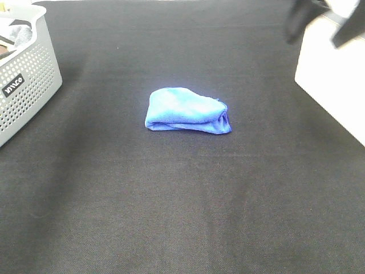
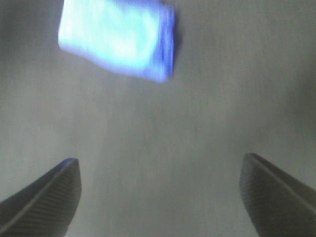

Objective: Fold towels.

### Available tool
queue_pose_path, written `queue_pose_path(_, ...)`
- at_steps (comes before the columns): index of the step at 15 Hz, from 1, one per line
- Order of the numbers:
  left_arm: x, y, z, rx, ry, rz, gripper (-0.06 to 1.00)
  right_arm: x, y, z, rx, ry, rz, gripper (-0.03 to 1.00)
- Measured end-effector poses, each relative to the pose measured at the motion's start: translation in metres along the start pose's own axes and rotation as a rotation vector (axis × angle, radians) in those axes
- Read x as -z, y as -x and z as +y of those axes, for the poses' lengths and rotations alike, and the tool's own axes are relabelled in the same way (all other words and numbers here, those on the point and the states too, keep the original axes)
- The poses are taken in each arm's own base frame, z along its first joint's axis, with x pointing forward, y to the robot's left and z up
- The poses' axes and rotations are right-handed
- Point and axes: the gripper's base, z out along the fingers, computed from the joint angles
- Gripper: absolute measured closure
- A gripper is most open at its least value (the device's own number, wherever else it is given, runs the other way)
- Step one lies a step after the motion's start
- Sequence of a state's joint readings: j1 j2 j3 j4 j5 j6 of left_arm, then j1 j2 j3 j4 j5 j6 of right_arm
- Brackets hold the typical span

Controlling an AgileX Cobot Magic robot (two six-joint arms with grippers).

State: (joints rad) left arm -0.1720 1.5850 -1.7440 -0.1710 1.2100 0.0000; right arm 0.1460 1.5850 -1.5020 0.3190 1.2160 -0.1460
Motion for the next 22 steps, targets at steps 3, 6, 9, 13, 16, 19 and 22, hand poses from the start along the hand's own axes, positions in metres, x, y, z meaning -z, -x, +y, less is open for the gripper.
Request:
queue_pose_path(3,0.054,-0.074,-0.004,-0.004,0.006,-0.011,0.17,0.036,-0.062,0.010,0.022,-0.032,-0.033,0.15)
queue_pose_path(6,0.088,-0.163,-0.003,-0.011,0.007,-0.037,0.17,0.056,-0.132,0.016,0.043,-0.062,-0.111,0.15)
queue_pose_path(9,0.107,-0.240,-0.002,-0.027,0.005,-0.134,0.17,0.059,-0.199,0.019,0.058,-0.068,-0.184,0.15)
queue_pose_path(13,0.103,-0.315,0.004,-0.123,0.004,-0.304,0.17,0.056,-0.267,0.016,0.109,-0.115,-0.368,0.15)
queue_pose_path(16,0.086,-0.339,0.004,-0.199,-0.033,-0.356,0.17,0.055,-0.293,0.013,0.146,-0.168,-0.486,0.15)
queue_pose_path(19,0.073,-0.341,0.001,-0.255,-0.080,-0.358,0.17,0.050,-0.301,0.008,0.158,-0.208,-0.496,0.15)
queue_pose_path(22,0.074,-0.341,0.000,-0.267,-0.087,-0.368,0.17,0.048,-0.301,0.007,0.157,-0.209,-0.487,0.15)
